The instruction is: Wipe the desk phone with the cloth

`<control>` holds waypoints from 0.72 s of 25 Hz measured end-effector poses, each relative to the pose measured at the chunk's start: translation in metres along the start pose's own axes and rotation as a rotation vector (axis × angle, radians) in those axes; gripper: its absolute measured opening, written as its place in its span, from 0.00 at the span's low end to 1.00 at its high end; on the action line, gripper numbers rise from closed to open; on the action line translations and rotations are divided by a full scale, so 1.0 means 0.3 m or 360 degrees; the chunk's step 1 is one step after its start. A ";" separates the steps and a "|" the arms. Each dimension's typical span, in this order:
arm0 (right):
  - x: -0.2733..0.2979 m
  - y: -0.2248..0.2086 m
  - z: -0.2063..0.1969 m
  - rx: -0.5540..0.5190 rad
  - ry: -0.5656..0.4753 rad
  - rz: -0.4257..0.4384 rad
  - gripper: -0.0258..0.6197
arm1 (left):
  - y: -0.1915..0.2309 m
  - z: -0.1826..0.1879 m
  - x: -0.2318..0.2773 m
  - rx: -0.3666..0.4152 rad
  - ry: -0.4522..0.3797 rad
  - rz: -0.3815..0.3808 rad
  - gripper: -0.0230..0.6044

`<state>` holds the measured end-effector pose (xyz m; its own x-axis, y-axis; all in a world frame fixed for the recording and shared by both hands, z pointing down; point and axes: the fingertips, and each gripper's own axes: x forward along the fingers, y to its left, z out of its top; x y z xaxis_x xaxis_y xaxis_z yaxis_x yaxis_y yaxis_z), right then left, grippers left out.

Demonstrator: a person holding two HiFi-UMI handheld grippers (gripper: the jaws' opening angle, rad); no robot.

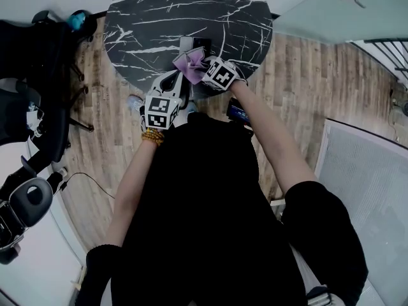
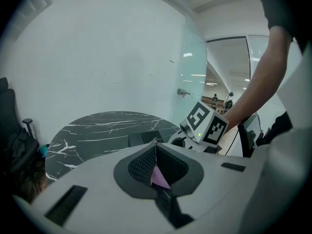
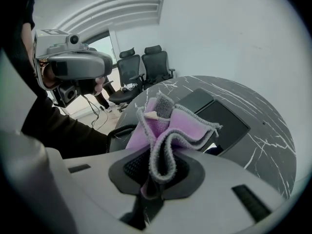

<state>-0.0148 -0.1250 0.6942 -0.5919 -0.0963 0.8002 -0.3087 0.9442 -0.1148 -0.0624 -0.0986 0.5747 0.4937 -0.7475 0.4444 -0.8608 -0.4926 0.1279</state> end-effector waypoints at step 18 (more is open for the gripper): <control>0.042 0.080 -0.054 -0.0012 0.0113 0.0154 0.12 | -0.017 -0.013 -0.025 0.0016 0.0013 -0.0012 0.06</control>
<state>-0.0177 -0.0985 0.7111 -0.5643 0.0177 0.8254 -0.2469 0.9504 -0.1891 -0.0624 -0.0888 0.5744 0.4990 -0.7401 0.4508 -0.8559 -0.5026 0.1221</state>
